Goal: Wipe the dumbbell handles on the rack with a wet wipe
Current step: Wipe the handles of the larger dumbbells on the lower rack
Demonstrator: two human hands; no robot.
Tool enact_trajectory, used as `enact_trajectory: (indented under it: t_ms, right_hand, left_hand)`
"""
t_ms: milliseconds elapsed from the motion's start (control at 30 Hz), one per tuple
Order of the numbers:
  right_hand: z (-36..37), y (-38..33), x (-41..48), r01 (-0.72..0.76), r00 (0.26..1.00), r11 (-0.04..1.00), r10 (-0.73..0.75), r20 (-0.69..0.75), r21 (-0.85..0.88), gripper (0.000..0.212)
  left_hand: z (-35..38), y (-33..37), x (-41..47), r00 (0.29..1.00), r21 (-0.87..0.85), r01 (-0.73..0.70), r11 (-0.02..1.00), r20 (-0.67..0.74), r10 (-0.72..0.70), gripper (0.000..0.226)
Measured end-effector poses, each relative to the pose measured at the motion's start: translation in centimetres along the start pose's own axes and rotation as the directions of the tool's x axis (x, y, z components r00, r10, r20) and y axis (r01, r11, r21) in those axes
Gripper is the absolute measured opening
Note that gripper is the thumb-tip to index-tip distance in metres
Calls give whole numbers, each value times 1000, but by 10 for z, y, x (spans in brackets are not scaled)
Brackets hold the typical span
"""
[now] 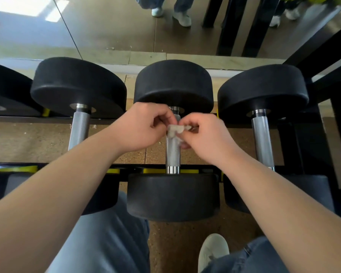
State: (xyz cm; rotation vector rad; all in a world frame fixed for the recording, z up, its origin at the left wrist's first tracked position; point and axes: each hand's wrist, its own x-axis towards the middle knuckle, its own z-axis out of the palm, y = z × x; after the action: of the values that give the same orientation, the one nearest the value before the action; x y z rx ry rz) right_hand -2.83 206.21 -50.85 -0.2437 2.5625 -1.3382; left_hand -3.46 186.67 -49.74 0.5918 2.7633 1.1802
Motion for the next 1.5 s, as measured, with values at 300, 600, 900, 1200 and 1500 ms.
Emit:
enact_trajectory:
  t_ms: [300,600,900,1200,1500]
  right_hand:
    - [-2,2,-2,-335,868,922,382,317,-194,9]
    - [12,3,21,-148,972,979,170,-160,142,12]
    - [5,-1,-10,118,980,963,-73,187,-242,20]
    - [1,-1,-4,-83,995,953,96,-33,291,36]
    - [2,-1,-4,-112,994,992,111,10,57,22]
  left_hand:
    - [6,-8,2,955,27,287,958,71,-288,24]
    - [8,-7,3,960,54,279,959,22,-280,24]
    - [0,-2,-3,989,-131,147,980,29,-144,20]
    - [2,-11,-3,996,161,-82,984,-20,87,29]
    - [1,-6,-7,893,-37,328,944,337,-297,23]
